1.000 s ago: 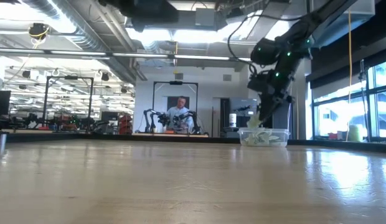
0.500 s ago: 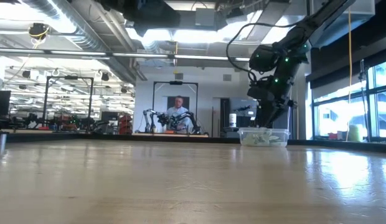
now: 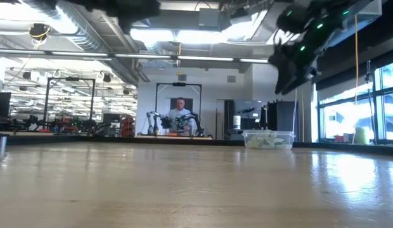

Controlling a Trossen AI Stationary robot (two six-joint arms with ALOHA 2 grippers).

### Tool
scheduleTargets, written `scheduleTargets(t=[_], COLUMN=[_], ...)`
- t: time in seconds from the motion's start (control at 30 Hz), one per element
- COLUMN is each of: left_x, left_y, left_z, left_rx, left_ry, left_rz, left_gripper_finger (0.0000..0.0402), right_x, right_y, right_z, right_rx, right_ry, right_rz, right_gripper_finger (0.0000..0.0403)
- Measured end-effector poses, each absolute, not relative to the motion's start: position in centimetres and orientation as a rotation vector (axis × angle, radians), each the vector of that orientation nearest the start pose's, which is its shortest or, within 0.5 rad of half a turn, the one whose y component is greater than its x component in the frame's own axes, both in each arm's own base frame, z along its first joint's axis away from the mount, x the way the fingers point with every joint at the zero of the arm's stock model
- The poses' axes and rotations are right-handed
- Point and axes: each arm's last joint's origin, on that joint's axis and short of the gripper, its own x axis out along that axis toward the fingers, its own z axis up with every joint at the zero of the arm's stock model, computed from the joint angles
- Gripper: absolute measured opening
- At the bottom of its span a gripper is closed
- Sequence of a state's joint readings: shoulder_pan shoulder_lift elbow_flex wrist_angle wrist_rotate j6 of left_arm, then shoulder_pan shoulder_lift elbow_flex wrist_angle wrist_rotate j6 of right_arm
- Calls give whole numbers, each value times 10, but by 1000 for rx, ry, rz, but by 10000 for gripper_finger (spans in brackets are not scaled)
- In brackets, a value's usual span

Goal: Pick and place Stevia / Truvia into bins
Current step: Return to Home Position

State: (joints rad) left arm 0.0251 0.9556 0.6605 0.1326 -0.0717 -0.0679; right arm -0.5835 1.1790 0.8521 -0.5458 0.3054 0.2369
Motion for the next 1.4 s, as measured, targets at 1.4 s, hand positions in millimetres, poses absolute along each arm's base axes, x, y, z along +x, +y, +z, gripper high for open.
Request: scheduleTargets(t=[1.4], left_x=[88], left_y=[28], left_z=[192], left_rx=[-130], left_ry=[-147], left_rz=[357], left_gripper_finger=[77], right_x=[90], right_y=[-41], right_z=[197], right_rx=[254], right_ry=[129], right_rz=[-623], right_gripper_finger=[159])
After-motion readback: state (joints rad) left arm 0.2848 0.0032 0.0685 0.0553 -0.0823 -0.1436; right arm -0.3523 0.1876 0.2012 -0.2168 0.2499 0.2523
